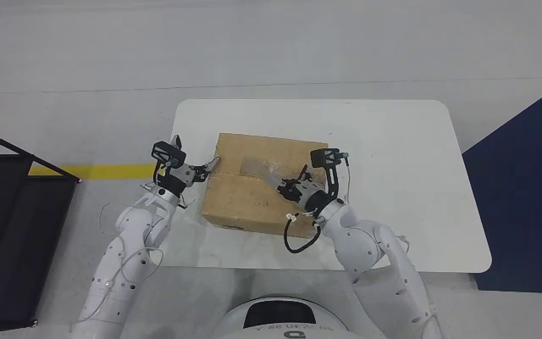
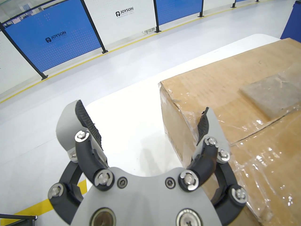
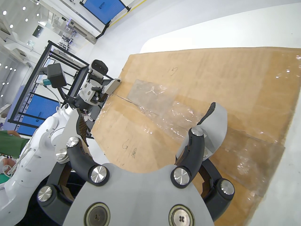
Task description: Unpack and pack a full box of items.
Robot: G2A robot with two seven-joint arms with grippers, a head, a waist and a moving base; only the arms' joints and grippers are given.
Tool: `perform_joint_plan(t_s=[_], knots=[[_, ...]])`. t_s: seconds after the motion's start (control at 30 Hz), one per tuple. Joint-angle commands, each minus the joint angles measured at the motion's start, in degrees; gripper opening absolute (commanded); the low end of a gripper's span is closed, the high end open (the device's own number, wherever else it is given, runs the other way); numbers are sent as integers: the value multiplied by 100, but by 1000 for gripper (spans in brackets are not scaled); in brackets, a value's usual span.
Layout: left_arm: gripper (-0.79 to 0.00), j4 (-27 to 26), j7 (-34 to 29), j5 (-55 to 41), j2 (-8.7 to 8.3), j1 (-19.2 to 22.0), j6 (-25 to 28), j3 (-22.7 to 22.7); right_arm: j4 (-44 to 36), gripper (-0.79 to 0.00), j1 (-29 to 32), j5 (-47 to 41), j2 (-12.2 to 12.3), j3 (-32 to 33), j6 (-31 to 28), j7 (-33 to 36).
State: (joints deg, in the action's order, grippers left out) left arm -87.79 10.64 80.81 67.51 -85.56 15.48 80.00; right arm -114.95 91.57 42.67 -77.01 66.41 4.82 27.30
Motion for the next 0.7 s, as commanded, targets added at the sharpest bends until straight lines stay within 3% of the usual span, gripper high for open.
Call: perform_joint_plan(t_s=[0.0, 0.33, 0.67], knots=[[0, -5, 13, -24, 0, -8, -16, 17, 21, 0, -20, -138, -4, -7, -37, -10], [0, -20, -54, -74, -4, -26, 9, 49, 20, 0, -22, -186, -7, -18, -70, -23], [0, -131, -85, -273, -6, -57, -95, 197, 831, 0, -627, -1215, -76, -189, -18, 185]])
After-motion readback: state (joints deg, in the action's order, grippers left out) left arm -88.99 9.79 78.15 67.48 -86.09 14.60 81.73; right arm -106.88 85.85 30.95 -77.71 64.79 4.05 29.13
